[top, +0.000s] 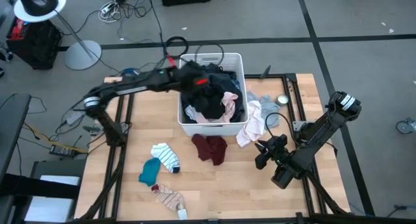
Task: Sort clothes
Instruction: Put the pink underwear into the laundry bin
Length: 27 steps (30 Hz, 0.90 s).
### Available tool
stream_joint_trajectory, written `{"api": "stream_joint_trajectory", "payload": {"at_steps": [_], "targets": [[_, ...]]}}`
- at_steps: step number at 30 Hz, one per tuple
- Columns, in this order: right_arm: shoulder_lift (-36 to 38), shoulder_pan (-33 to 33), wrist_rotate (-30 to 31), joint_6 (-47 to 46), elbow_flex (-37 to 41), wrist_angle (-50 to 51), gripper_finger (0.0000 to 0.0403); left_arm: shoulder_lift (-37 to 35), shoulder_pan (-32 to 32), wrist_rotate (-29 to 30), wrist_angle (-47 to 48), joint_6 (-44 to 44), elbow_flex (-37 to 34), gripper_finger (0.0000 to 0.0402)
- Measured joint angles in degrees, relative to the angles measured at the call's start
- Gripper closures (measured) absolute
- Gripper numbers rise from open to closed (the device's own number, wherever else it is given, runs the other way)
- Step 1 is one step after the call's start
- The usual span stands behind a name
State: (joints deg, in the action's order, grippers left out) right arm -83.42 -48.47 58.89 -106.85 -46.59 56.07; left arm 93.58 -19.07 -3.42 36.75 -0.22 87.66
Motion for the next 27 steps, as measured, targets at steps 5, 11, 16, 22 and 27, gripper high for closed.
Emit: {"api": "stream_joint_trajectory", "payload": {"at_steps": [5, 11, 16, 22, 27], "targets": [[0.0, 0.0, 0.0, 0.0, 0.0, 0.1, 0.0312, 10.0, -2.9, -3.9, -1.5, 0.0, 0.0, 0.0401], [0.0, 0.0, 0.0, 0.5, 0.0, 0.4, 0.0313, 18.1, -4.7, -8.1, -2.2, -0.1, 0.6, 0.0401], [0.0, 0.0, 0.0, 0.6, 0.0, 0.6, 0.0313, 19.6, -4.9, -9.1, -3.4, -0.1, 0.5, 0.0401], [0.0, 0.0, 0.0, 0.6, 0.0, 0.6, 0.0314, 15.1, -4.8, -8.3, -4.2, -0.1, -0.2, 0.0401], [0.0, 0.0, 0.0, 0.5, 0.0, 0.6, 0.0315, 7.5, -4.7, -7.8, -2.7, -0.2, -0.3, 0.0401]]}}
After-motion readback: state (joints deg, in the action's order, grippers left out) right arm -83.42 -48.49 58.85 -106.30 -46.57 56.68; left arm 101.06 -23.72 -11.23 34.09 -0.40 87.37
